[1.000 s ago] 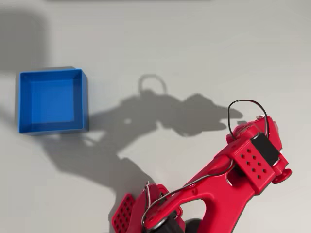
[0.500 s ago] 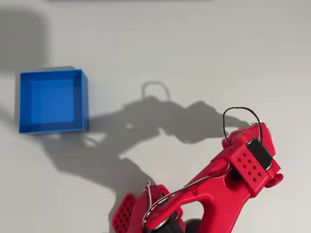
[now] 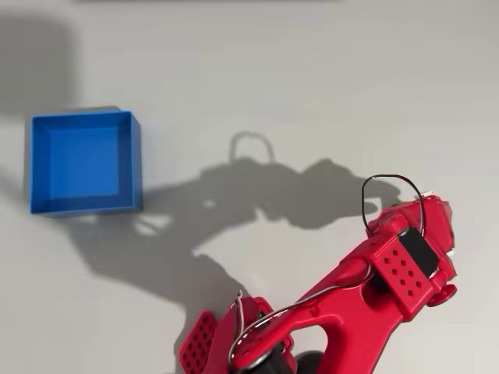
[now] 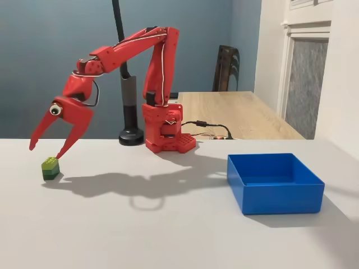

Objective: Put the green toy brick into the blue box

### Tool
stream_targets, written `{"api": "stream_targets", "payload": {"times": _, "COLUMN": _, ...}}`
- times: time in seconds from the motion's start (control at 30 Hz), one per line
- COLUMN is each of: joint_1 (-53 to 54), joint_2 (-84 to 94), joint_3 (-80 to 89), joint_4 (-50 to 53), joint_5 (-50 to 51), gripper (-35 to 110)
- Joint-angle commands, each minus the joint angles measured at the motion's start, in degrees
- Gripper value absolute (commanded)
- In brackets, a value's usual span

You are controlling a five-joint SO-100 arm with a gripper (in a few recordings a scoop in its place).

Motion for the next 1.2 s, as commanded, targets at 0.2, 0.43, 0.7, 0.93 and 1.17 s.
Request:
{"api": "stream_targets", "payload": {"times": 0.2, "joint_1": 0.62, "joint_2": 0.88, "joint_3": 2.81, "joint_4": -3.52, "joint_5": 0.09, "gripper": 21}}
{"api": "stream_targets", "payload": {"times": 0.43, "joint_1": 0.44, "joint_2": -3.96, "joint_3": 3.25, "joint_4": -5.54, "joint_5": 0.35, "gripper": 20}}
{"api": "stream_targets", "payload": {"times": 0.7, "joint_1": 1.23, "joint_2": -12.04, "joint_3": -0.44, "joint_4": -5.8, "joint_5": 1.23, "gripper": 15}}
{"api": "stream_targets", "payload": {"times": 0.93, "joint_1": 1.14, "joint_2": -12.92, "joint_3": -1.58, "joint_4": -5.8, "joint_5": 1.14, "gripper": 1}}
{"api": "stream_targets", "payload": {"times": 1.17, "joint_1": 0.35, "joint_2": -12.3, "joint_3": -2.64, "joint_4": -3.96, "joint_5": -0.88, "gripper": 0}}
